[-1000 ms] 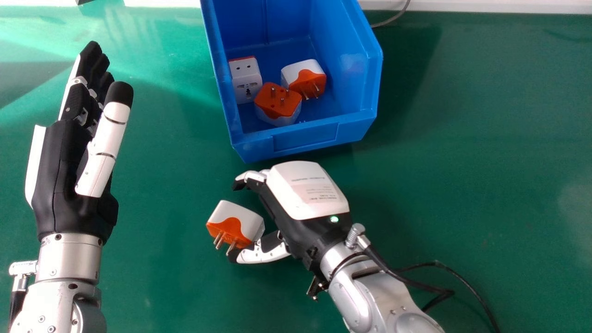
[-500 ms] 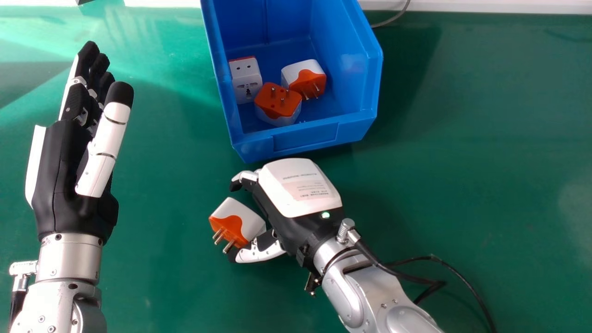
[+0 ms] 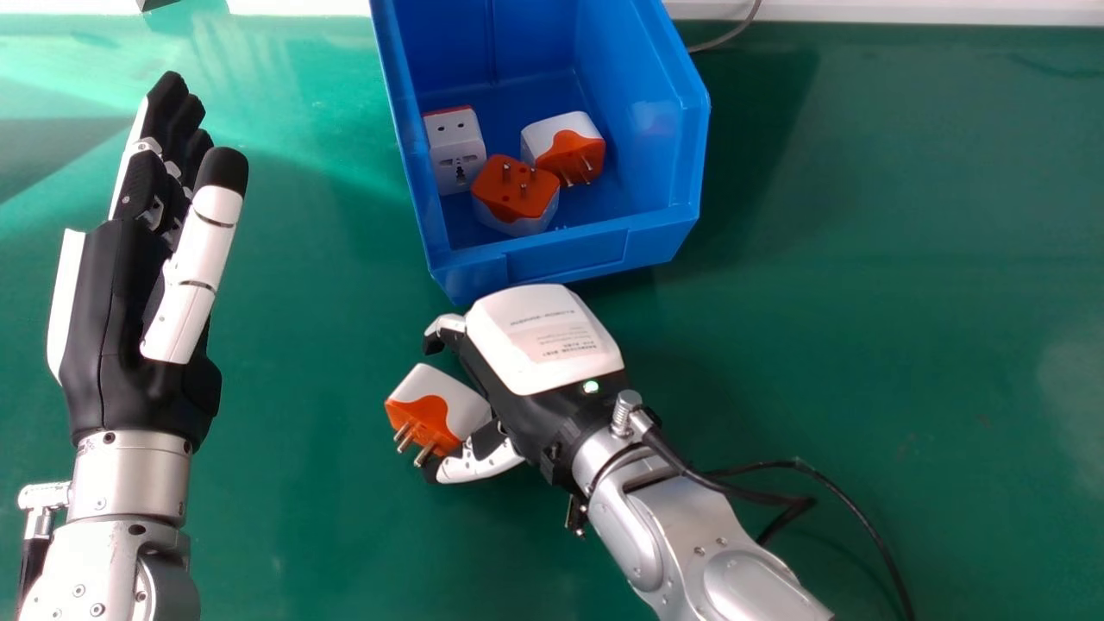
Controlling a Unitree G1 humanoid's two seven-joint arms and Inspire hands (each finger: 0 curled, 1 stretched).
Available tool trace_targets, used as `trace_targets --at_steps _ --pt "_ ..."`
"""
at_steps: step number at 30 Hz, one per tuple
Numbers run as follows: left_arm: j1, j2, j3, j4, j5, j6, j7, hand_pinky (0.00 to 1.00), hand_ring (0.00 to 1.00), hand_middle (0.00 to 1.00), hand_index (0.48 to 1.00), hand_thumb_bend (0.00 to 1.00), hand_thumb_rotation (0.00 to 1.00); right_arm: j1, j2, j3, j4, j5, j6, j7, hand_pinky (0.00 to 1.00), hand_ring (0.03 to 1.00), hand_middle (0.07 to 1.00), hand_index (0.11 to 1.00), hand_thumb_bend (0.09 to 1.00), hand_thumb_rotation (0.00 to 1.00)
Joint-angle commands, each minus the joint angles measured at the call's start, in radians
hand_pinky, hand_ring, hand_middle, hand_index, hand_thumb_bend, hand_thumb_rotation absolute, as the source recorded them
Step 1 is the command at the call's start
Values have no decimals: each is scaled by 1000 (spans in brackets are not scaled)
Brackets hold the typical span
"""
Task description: Pick all objects and put in blue box
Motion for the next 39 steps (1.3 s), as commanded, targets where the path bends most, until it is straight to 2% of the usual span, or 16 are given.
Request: trace_targets --at_steps 1,7,9,10,11,14,15,19,23,27,32,34,39 --pt "-12 5 -2 -20 -3 -9 3 997 988 978 954 635 636 0 5 9 18 -3 10 20 584 696 739 736 571 330" --pt "-18 4 1 -16 -14 -9 -1 995 987 978 954 647 635 -19 -1 8 56 9 -22 -2 573 684 732 727 578 293" --pt "-18 6 1 -15 -16 -11 -3 995 988 976 953 654 634 -28 -6 10 79 9 -49 -29 520 616 670 669 565 243" --pt "-19 7 2 -12 -15 -15 -5 995 988 976 953 654 634 -35 -9 16 94 0 -55 -40 520 616 670 669 565 243" --pt "-20 7 2 -11 -14 -17 -5 994 989 976 952 658 634 -42 -9 21 108 -7 -56 -45 480 566 622 642 555 194" --pt "-21 8 2 -17 -8 -12 0 994 989 976 952 658 634 -57 -7 25 121 -6 -51 -17 480 566 622 642 555 194" --pt "-20 7 2 -19 -7 -9 2 994 990 975 950 659 633 -62 -9 28 121 -8 -50 -7 439 515 577 617 548 155" --pt "-24 6 2 -13 -10 -16 0 983 988 971 946 667 636 -72 -14 28 113 0 -52 30 386 465 541 581 536 99" --pt "-24 4 1 -16 -15 -11 0 979 986 969 942 673 635 -67 -21 16 105 25 -82 32 360 446 530 568 531 79" --pt "-22 2 -1 -22 -8 -7 8 981 988 968 942 674 635 -75 -28 23 101 25 -79 67 336 437 534 553 527 63" --pt "-20 -3 -3 -29 -10 0 13 971 985 964 940 674 633 -83 -36 28 91 31 -71 121 297 444 541 512 519 32" --pt "-20 -2 -4 -27 -8 -3 14 965 983 962 938 674 632 -88 -44 37 95 19 -79 118 284 445 542 505 517 25" --pt "-21 -1 -5 -23 -12 -6 11 954 979 959 934 671 631 -80 -44 32 91 26 -69 109 275 450 541 491 513 13"
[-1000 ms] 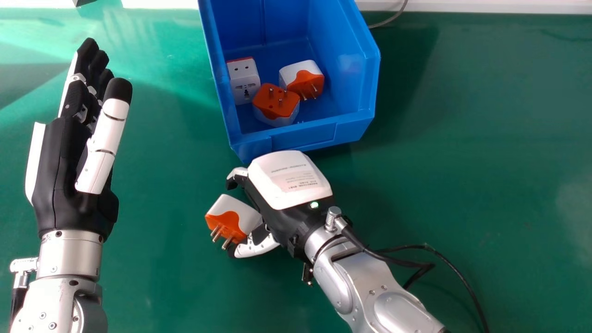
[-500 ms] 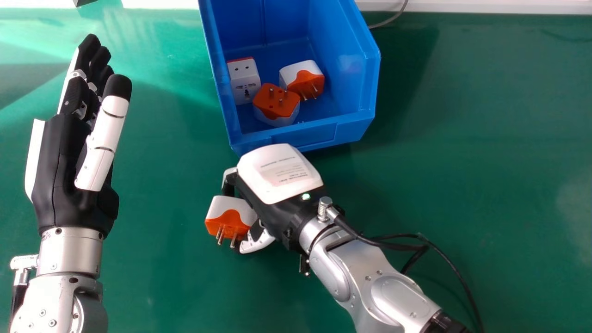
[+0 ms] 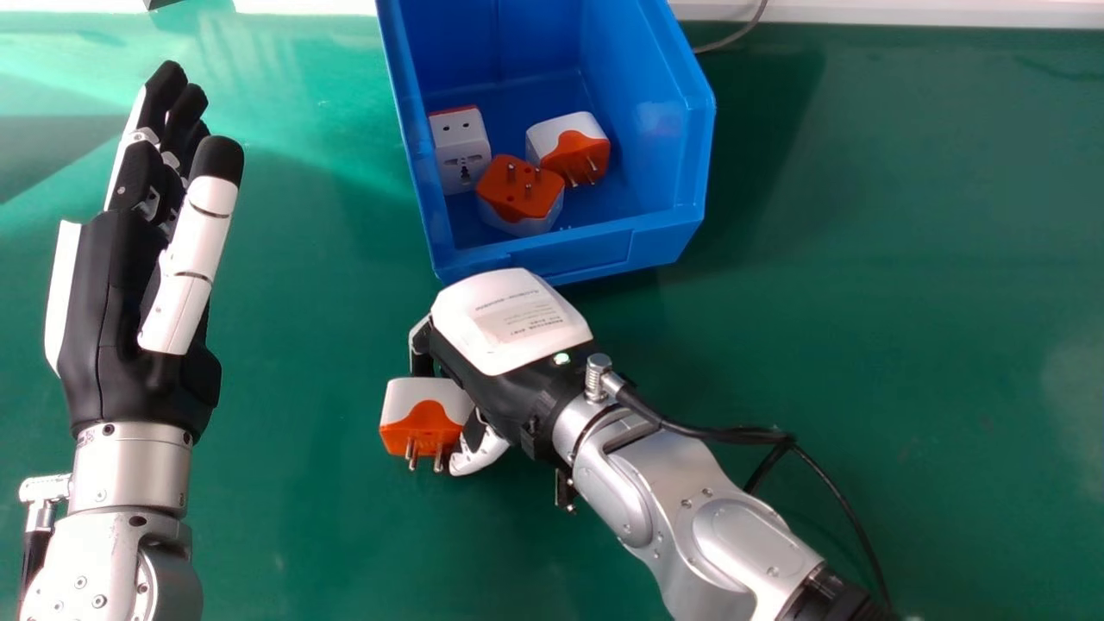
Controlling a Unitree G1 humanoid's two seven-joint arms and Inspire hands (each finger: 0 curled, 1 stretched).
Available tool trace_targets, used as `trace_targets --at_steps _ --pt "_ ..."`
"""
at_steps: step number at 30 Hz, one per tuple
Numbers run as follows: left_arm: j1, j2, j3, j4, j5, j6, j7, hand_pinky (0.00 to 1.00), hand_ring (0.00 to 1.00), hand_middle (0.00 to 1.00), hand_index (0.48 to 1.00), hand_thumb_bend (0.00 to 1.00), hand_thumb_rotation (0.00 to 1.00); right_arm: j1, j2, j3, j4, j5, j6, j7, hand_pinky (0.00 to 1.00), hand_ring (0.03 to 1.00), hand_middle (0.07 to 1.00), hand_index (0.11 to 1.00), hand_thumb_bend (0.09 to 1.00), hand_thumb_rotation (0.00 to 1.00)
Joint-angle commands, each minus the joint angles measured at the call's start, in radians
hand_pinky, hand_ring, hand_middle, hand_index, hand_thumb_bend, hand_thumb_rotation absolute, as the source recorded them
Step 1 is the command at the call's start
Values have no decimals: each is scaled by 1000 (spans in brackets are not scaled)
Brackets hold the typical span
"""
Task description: Pick all objects and put in blue box
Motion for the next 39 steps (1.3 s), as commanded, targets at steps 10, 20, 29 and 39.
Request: trace_targets --at_steps 10,20,29,39 --pt "-3 1 -6 -21 2 -8 11 939 972 953 928 676 628 58 -14 -17 -6 20 33 22 223 447 527 482 510 4" --pt "-2 4 -3 -12 -4 -16 4 943 972 953 926 678 625 79 -16 -40 -68 51 35 51 206 446 497 496 509 1" --pt "0 2 -2 -17 1 -14 14 943 968 948 921 682 617 137 -52 -58 -213 70 34 106 214 447 504 489 508 0" --pt "-7 3 -4 -11 2 -7 12 943 969 949 926 682 626 213 -100 -78 -406 55 45 186 243 428 516 496 505 0"
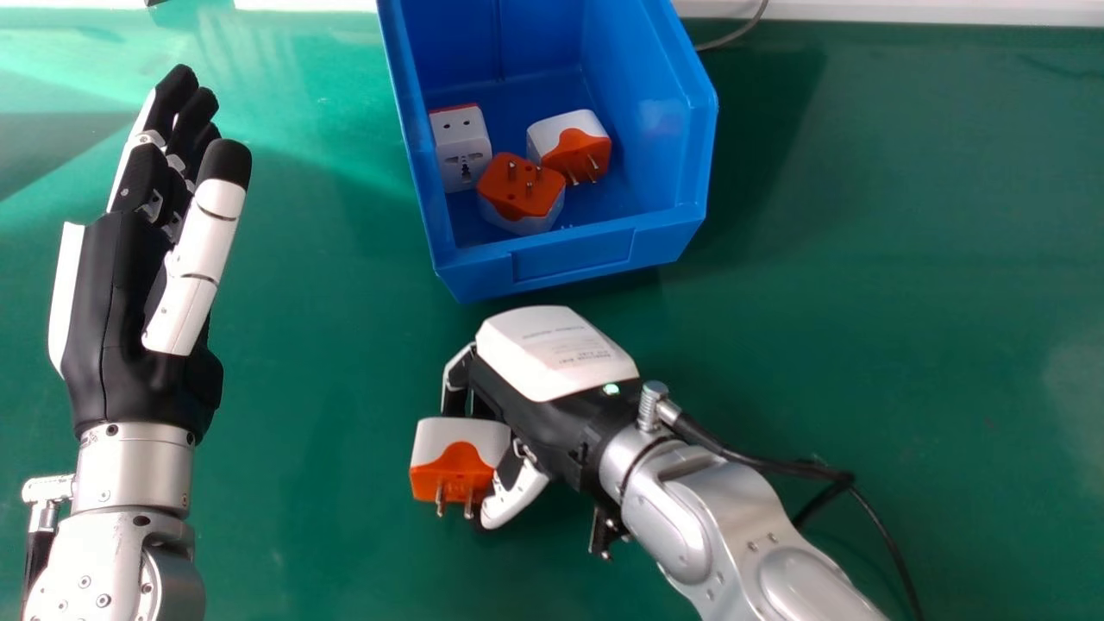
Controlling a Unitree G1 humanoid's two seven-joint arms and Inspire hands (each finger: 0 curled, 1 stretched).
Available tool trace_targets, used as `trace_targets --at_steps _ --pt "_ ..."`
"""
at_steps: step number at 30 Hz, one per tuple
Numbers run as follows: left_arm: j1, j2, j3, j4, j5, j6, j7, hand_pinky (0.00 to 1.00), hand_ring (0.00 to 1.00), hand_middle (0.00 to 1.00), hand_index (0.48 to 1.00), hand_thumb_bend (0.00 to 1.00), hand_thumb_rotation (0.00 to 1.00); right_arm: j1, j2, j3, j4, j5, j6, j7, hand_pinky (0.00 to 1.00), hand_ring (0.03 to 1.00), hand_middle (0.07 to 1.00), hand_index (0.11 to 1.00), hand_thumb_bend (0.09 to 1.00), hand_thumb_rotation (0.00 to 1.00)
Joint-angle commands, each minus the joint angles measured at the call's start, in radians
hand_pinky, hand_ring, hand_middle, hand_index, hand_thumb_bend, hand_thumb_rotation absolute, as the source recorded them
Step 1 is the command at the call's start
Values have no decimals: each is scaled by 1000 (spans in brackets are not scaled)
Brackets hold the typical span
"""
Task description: Pick all objects and put in blue box
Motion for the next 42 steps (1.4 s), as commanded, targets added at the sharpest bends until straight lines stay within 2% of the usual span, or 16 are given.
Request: trace_targets --at_steps 1,3,7,12,16,20,24,28,30,36,37,38,42 --pt "-7 3 3 -14 -7 -7 1 943 969 949 926 682 626 13 -13 -18 -86 -3 -2 13 243 428 516 496 505 0" --pt "-8 4 5 -10 -10 -11 -2 943 969 950 926 681 625 31 -26 -27 -130 -3 -8 18 236 415 510 507 504 0" --pt "-6 2 5 -8 -6 -17 0 946 971 952 929 677 625 55 -51 -39 -213 -13 -2 50 233 399 505 520 502 0" --pt "1 -3 2 -16 1 -14 9 949 973 955 933 677 626 98 -83 -61 -309 -21 -7 68 254 393 506 529 501 0" --pt "4 -3 3 -13 -2 -19 4 951 974 955 934 677 626 143 -94 -93 -416 -30 29 121 273 395 510 534 501 0" --pt "10 -3 4 -13 2 -20 5 954 976 956 935 673 625 199 -102 -131 -519 -40 30 104 293 398 514 539 500 0" --pt "15 -7 0 -27 4 -9 16 955 975 955 935 679 625 251 -106 -166 -612 -48 22 100 276 381 493 546 499 0" --pt "16 -2 -2 -22 3 -13 13 954 974 954 934 682 625 291 -115 -200 -683 -48 8 112 260 362 478 544 500 0" --pt "17 -3 -5 -25 3 -7 16 954 972 957 935 675 629 301 -114 -217 -705 -45 1 111 274 379 475 524 492 47" --pt "12 -5 -13 -24 2 -1 21 959 970 958 933 675 631 277 -75 -266 -744 -40 -2 100 257 355 443 511 487 76" --pt "13 -6 -14 -26 8 0 26 959 970 958 933 675 631 265 -67 -273 -745 -39 -3 101 257 355 443 511 487 76" --pt "13 -6 -15 -27 13 1 29 965 970 957 932 672 631 257 -61 -279 -745 -38 -4 102 232 322 405 503 486 86" --pt "16 -7 -19 -33 21 3 33 976 972 959 930 677 634 210 -40 -296 -731 -44 -1 108 199 280 354 492 483 101"
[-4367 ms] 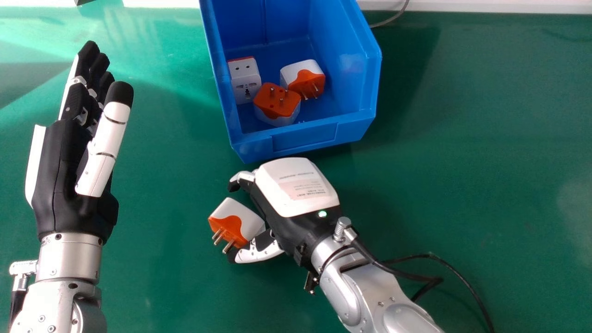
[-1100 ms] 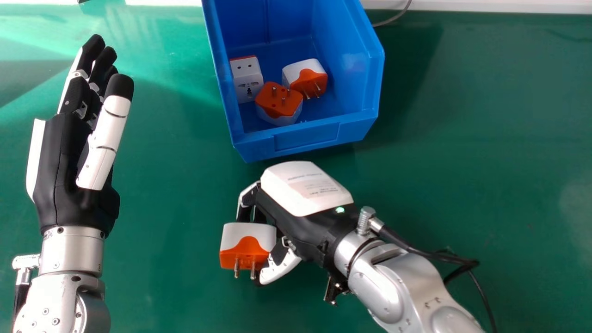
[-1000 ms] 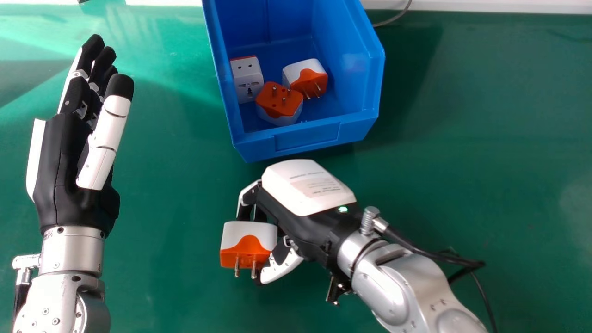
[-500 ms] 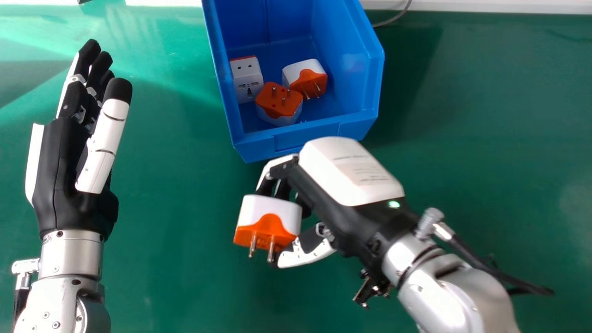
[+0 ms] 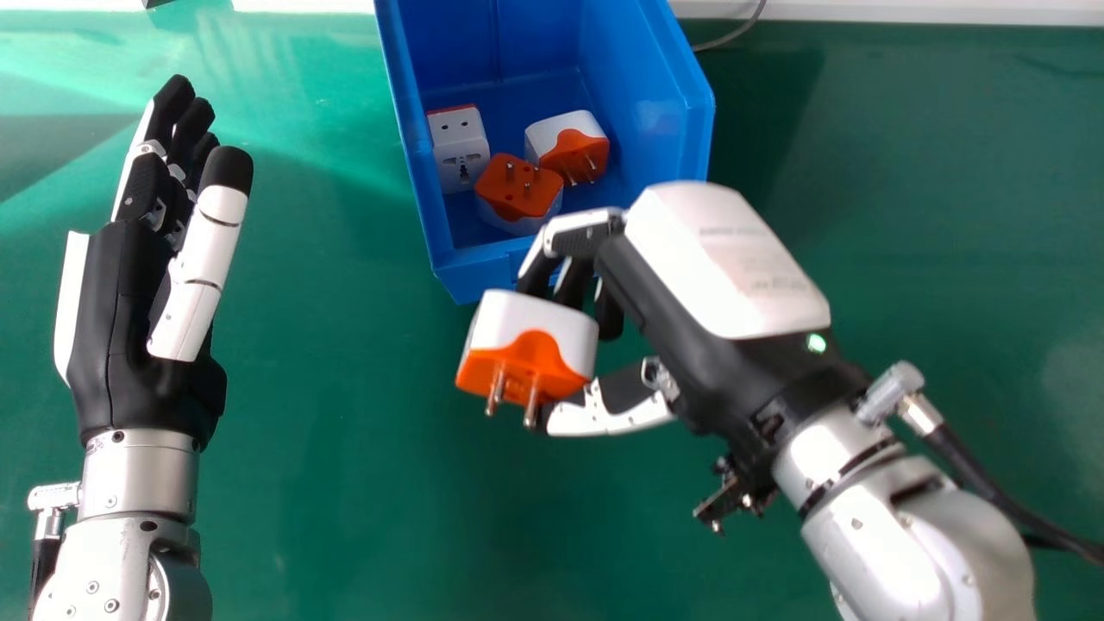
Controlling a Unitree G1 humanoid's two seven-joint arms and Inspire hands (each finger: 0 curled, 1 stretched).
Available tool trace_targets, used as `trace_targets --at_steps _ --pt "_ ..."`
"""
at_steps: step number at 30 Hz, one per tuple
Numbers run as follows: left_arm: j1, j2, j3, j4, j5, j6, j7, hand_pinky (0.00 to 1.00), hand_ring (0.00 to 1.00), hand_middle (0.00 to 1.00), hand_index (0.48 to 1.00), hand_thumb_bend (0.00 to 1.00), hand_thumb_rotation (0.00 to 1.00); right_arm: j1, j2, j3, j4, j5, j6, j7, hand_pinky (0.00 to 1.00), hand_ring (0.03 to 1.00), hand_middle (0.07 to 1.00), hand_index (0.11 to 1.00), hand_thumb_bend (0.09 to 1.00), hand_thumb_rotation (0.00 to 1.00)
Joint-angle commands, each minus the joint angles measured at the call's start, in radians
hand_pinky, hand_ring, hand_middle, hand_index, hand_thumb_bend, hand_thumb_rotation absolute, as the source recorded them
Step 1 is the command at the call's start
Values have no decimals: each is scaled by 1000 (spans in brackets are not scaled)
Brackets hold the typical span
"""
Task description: Pick all objects and put in blue box
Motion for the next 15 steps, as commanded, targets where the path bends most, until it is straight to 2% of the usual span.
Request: trace_targets --at_steps 1,6,11,15 --pt "2 0 -4 -27 9 -5 4 980 973 960 931 676 635 -51 23 -17 -17 -4 -15 -17 185 263 333 488 482 107" --pt "2 0 -8 -23 16 -13 5 990 978 965 935 668 644 -129 55 -26 42 -15 2 -21 150 218 289 480 481 117" --pt "6 -1 -11 -21 16 -22 -2 996 991 973 941 642 651 -234 82 -36 126 -26 24 -24 134 200 272 479 480 125" --pt "8 -1 -11 -22 18 -21 1 998 994 975 943 634 652 -302 83 -42 190 -31 18 -48 133 199 275 480 480 127"
